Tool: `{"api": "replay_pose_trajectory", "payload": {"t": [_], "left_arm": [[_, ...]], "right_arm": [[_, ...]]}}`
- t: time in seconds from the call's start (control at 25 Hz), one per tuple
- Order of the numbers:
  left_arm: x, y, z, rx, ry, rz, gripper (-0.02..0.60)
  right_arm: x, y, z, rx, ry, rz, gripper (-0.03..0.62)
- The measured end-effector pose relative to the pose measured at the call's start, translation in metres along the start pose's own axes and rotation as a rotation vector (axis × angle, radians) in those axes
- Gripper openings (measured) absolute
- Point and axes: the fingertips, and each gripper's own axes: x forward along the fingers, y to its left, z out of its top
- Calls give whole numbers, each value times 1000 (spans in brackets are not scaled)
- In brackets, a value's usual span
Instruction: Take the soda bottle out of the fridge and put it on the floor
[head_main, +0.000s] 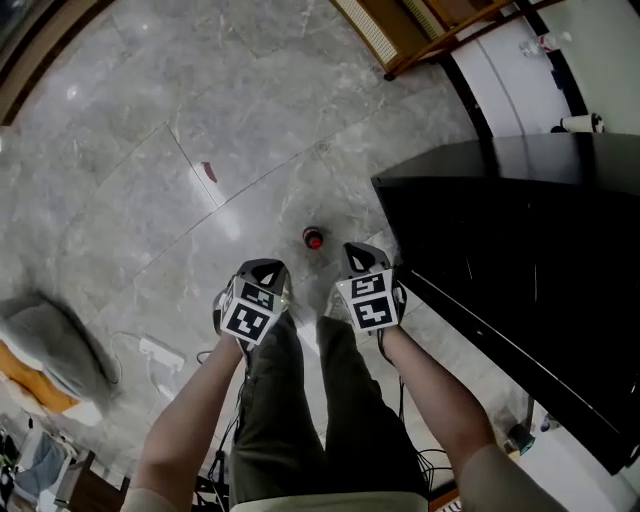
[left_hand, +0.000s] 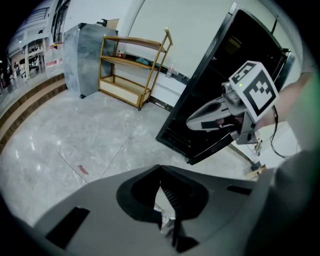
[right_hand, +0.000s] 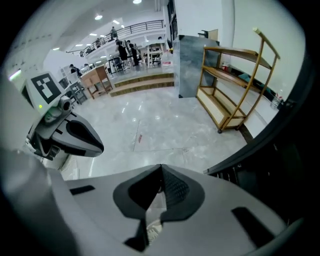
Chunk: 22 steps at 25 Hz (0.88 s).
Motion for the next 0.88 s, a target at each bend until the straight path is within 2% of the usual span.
{"api": "replay_pose_trajectory", "payload": {"t": [0.24, 0.4, 0.52, 0.72, 0.88], "left_arm": [[-59, -38, 49, 116, -41, -5, 6], [-104, -63, 91, 169, -107, 11, 6], [-138, -78, 123, 204, -160, 33, 6], [-199, -93, 175, 219, -246, 81, 6], [-246, -113, 202, 215, -281, 65, 6]], "right_arm": [[-77, -13, 44, -34, -90, -40, -5], [-144, -21, 80, -86, -178, -76, -5], [-197, -23, 105, -76, -244, -80, -5], [-280, -23, 150, -90, -347, -87, -5], [-343, -25, 181, -61, -441, -90, -5]]}}
